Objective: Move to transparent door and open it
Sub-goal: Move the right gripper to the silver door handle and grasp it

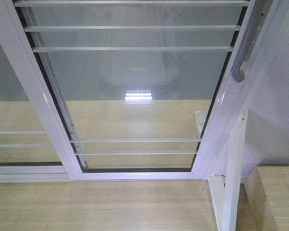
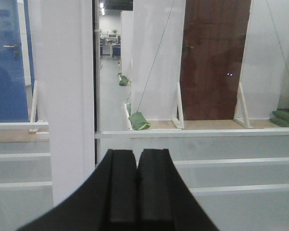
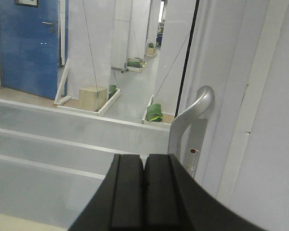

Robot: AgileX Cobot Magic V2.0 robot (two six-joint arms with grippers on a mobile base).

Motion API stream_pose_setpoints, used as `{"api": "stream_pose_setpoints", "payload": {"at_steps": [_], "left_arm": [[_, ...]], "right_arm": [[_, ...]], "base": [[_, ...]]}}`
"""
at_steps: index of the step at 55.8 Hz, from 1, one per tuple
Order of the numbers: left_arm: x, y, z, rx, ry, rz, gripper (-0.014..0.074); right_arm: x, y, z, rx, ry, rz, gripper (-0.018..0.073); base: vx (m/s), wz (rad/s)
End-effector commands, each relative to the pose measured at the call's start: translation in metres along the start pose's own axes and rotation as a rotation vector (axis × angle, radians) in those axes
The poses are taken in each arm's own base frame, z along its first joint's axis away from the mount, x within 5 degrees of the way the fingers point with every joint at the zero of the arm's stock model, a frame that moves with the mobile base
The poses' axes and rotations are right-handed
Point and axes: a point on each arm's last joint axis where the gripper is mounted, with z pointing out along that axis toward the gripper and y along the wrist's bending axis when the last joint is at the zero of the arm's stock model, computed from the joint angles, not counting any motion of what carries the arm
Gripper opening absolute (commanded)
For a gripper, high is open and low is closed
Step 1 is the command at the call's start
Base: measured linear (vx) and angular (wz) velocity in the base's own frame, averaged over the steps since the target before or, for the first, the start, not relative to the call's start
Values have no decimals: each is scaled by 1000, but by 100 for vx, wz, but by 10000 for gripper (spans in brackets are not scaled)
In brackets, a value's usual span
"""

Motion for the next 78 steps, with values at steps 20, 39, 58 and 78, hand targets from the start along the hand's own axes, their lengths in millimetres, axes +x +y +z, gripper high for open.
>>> {"api": "stream_pose_setpoints", "payload": {"at_steps": [20, 39, 58, 78], "left_arm": [[-17, 1, 22, -11, -108, -18, 74], [-16, 0, 22, -9, -90, -16, 354], [-15, 0, 22, -8, -75, -16, 472], [-12, 0, 22, -6, -48, -16, 472]], "right_arm": [[-8, -1, 20, 3, -36, 11, 100], [-7, -1, 20, 2, -28, 11, 519], [-6, 0, 21, 0, -13, 34, 629], [6, 1, 52, -17, 129, 43, 589]], "base": [[0, 0], [0, 0], [0, 0], [0, 0]]}}
